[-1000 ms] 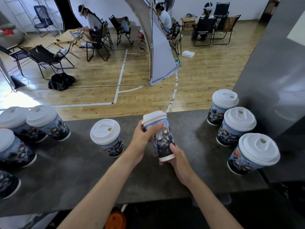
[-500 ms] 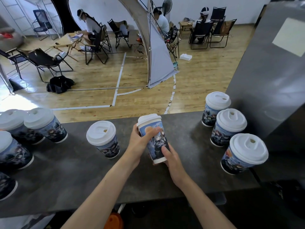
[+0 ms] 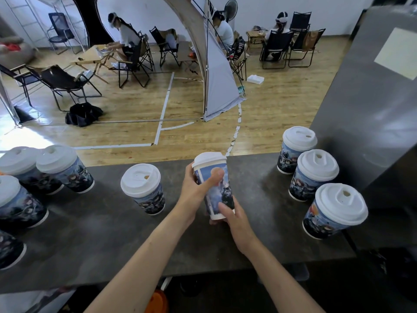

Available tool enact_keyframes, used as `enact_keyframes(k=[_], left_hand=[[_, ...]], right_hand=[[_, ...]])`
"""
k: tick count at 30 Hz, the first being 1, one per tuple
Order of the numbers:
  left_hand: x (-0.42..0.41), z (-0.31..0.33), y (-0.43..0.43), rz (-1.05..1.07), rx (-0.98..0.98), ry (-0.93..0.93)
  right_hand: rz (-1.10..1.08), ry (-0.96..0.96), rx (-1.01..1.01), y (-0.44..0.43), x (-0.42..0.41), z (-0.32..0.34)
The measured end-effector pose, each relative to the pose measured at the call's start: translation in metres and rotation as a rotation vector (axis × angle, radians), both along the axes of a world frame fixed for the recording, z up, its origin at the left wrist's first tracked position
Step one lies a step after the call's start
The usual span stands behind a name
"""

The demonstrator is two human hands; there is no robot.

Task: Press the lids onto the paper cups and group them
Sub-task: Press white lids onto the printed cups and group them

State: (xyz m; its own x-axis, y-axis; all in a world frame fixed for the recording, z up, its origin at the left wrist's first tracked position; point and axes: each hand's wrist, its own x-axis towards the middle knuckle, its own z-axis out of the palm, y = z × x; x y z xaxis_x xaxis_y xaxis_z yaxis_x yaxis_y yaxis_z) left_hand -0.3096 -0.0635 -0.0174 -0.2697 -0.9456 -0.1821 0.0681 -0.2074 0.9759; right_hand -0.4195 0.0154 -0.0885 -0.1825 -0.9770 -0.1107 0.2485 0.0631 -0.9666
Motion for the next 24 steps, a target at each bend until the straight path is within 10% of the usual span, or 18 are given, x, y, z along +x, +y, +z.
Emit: enact_keyframes(k=[24], left_hand=[[-0.015, -0.010, -0.017, -0.035, 0.082, 0.142]], right_hand=[[0.004, -0.229, -0.038, -0.008, -0.007, -0.009]])
